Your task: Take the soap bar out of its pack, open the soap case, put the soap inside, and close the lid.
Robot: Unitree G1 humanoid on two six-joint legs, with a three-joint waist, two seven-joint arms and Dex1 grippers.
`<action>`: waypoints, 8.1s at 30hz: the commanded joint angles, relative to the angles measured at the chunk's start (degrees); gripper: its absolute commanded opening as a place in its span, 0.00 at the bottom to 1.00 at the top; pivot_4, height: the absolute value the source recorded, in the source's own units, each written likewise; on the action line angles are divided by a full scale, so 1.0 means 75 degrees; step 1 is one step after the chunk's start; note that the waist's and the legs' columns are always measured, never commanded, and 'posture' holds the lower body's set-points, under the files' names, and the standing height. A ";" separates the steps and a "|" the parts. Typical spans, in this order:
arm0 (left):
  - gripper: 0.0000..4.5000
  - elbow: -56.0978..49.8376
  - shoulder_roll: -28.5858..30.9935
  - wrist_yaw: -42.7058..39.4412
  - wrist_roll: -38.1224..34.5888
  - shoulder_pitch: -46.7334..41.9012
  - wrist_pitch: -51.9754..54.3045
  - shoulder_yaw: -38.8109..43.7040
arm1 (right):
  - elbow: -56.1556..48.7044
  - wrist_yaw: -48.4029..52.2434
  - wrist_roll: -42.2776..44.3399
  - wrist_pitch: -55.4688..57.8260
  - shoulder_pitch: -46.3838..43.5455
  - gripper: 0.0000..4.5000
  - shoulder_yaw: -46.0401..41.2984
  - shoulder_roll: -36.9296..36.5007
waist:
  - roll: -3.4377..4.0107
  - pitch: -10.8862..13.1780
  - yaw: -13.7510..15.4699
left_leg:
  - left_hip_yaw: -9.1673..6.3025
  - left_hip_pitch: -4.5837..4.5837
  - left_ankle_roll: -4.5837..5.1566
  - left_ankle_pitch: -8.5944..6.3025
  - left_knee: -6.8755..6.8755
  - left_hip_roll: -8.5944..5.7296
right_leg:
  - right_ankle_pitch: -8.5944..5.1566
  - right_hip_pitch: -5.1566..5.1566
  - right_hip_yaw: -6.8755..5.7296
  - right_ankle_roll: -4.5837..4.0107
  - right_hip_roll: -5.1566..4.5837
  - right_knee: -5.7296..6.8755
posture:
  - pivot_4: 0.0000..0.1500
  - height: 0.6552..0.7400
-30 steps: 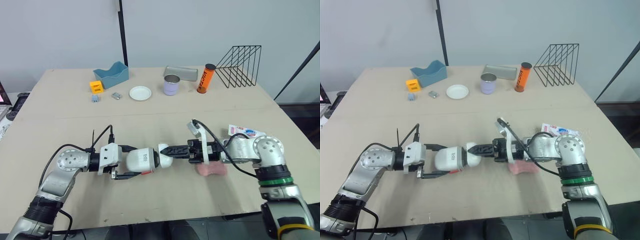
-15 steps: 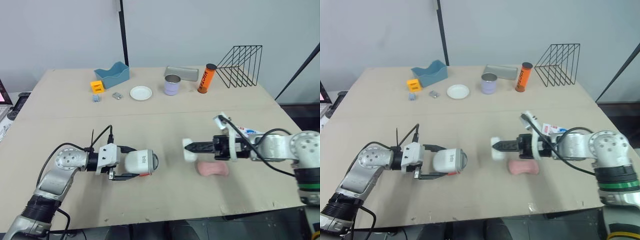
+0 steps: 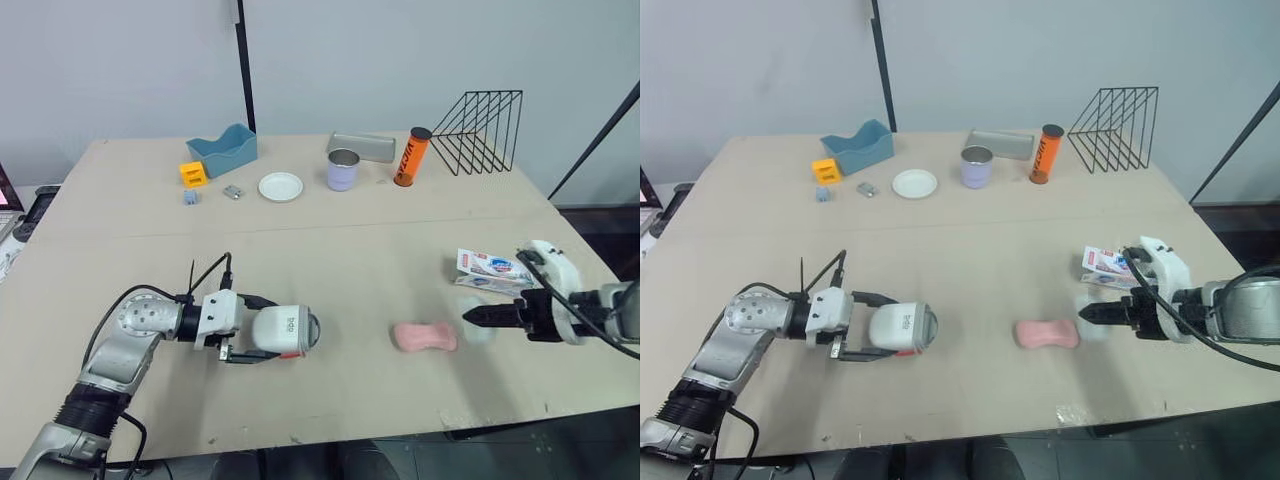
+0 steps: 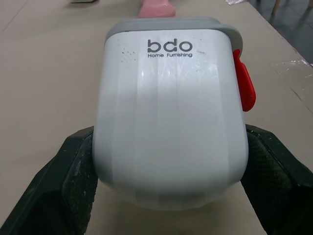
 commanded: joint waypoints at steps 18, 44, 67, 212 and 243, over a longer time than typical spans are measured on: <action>0.78 -0.0201 0.0098 0.0156 -0.0018 -0.0016 -0.0195 0.0137 | 0.1815 0.3164 -0.4816 -0.0726 -0.1237 0.98 0.1377 0.0327 | 0.0018 0.0000 0.0001 | 0.0002 0.0004 0.0000 0.0000 0.0001 -0.0003 | 0.0003 -0.0001 0.0007 0.0005 0.0011 0.0001 | 1.00 0.99; 0.78 -0.0585 0.0552 -0.0078 0.0002 -0.0501 0.1014 0.0001 | -0.2614 0.6963 -0.7871 -0.8745 0.0773 0.98 0.0749 0.1130 | 0.0022 0.0005 0.0001 | -0.0005 0.0011 -0.0002 0.0000 0.0016 -0.0019 | 0.0009 0.0006 -0.0007 0.0029 0.0021 0.0007 | 1.00 0.99; 0.78 -0.1929 0.0199 -0.0417 0.1034 -0.3355 0.5084 -0.2525 | -0.1595 0.7429 -0.8906 -0.9340 0.0260 0.98 0.1818 0.2334 | 0.0017 0.0007 0.0014 | -0.0025 -0.0010 -0.0002 0.0000 0.0069 -0.0049 | 0.0006 0.0030 0.0027 0.0053 0.0056 0.0036 | 1.00 0.99; 1.00 -0.2925 0.0189 0.1070 -0.0955 -0.0104 0.2934 -0.0167 | -0.0662 0.8125 -1.0918 -0.8793 0.0018 1.00 0.3068 0.1644 | 0.0025 0.0001 0.0059 | -0.0022 0.0003 -0.0004 0.0000 0.0100 -0.0055 | 0.0017 0.0043 0.0061 0.0018 0.0065 0.0074 | 1.00 0.99; 1.00 -0.2869 0.0465 0.1200 -0.0837 0.0199 0.2648 0.0055 | -0.0445 0.8250 -1.0830 -0.8510 -0.0579 0.37 0.3040 0.2077 | -0.0011 -0.0020 0.0031 | -0.0020 0.0030 -0.0004 0.0000 0.0099 -0.0053 | 0.0013 0.0069 0.0062 0.0010 0.0061 0.0073 | 1.00 0.99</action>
